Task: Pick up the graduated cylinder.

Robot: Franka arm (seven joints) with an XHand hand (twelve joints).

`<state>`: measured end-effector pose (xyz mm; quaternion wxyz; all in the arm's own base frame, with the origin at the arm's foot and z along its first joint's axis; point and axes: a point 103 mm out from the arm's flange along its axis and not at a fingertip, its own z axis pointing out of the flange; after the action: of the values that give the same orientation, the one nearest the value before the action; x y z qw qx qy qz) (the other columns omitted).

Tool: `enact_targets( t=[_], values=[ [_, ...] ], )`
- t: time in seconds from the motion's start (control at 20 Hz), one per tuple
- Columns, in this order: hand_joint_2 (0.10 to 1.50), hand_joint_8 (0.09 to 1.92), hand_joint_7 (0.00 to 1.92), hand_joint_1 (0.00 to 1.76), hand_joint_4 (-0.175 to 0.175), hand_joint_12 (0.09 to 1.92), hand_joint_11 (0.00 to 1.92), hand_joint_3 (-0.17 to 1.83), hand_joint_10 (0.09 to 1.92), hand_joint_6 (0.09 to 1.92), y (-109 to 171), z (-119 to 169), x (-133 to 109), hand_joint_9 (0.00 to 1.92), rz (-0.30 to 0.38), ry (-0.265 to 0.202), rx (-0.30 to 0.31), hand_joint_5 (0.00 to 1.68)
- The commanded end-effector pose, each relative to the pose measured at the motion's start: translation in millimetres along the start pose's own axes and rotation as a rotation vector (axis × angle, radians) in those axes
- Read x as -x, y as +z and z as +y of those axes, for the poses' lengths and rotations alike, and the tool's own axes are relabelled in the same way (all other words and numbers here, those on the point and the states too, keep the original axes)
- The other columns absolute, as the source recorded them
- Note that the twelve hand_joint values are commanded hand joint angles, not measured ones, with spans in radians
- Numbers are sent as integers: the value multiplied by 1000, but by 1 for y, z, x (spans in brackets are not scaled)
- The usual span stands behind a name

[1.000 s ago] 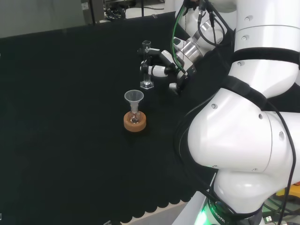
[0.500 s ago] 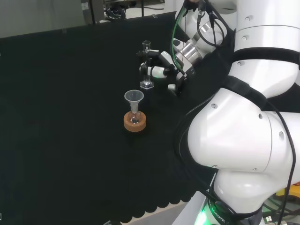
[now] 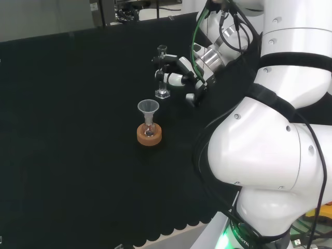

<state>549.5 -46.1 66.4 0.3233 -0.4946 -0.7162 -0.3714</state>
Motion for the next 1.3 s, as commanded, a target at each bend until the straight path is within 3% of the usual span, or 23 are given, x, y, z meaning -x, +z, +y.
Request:
enact_targets(
  t=[0.05, 0.5, 1.1, 1.3],
  values=[
    [1082, 594, 579, 1007, -32, 1147, 684, -175, 357, 430, 4, 0, 0, 921, -3, 1, -6, 605],
    [1172, 601, 589, 1016, -30, 1117, 744, -175, 350, 538, 5, 1, 0, 944, -1, 7, 12, 611],
    [1168, 604, 597, 1013, -31, 1110, 756, -175, 345, 554, -1, 0, -1, 948, 28, -7, 62, 603],
    [1178, 604, 676, 1032, -12, 1072, 830, -175, 342, 592, -6, 0, 0, 1008, 35, -2, 71, 697]
  ],
)
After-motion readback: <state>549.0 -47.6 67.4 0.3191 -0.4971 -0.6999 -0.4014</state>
